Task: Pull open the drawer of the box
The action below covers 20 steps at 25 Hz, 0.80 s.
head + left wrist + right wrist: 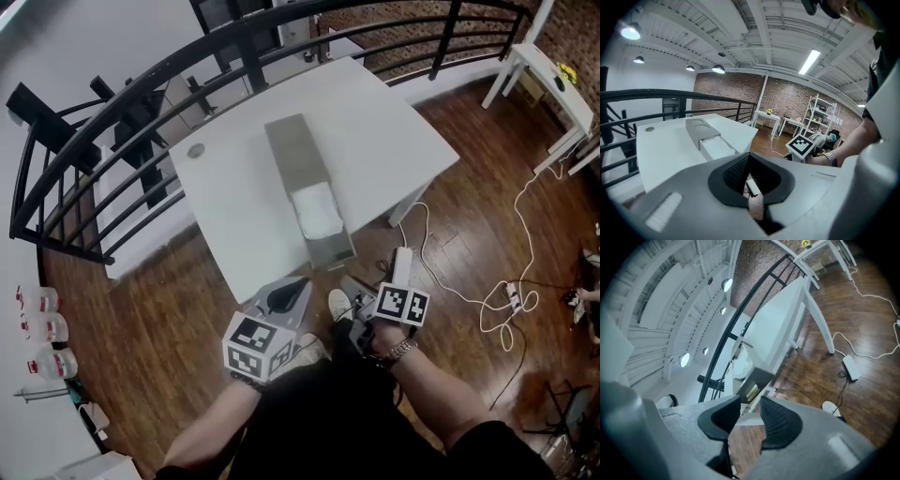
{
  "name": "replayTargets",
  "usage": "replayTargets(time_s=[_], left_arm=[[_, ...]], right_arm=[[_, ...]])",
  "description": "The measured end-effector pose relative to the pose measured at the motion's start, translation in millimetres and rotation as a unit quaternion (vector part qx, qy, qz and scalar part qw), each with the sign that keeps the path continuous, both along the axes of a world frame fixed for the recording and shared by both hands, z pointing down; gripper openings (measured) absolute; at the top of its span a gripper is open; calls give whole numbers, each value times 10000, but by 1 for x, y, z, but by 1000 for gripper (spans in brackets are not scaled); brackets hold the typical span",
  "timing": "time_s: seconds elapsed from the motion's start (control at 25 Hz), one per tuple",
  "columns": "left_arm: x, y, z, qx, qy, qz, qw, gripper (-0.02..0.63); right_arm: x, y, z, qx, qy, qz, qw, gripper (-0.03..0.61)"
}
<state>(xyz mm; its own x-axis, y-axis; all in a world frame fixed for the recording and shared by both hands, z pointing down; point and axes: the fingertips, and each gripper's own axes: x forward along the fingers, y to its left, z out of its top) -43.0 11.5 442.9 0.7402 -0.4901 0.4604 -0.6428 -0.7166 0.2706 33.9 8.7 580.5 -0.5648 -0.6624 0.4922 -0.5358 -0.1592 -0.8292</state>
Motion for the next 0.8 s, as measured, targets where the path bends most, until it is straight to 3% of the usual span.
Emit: replayTargets(time_s=[0.12,0.24,0.36,0.44,0.6,0.8], left_arm=[[-1,2,-7,89,74,33,9999,11],[-4,4,-14,160,157,53,9997,11],[-6,7,-20,215,217,81,9995,11],[-8,11,-26,251,254,102,9993,11],[-16,16,-40,378,354,72,9986,11],[-16,18,-57,557,462,1,9974,11]], right_arm=[[7,7,-8,101,334,21,9994,117],[13,13,-22,298,856,-37,9959,62],[16,16,-47,637,1407,-154,9879,-4],[14,16,-69,945,1772,-310,9791,-8],[0,18,-112,1587,2504,-769,9520,-8],[-16,20,-156,2389,3382,-1346,9002,-8]])
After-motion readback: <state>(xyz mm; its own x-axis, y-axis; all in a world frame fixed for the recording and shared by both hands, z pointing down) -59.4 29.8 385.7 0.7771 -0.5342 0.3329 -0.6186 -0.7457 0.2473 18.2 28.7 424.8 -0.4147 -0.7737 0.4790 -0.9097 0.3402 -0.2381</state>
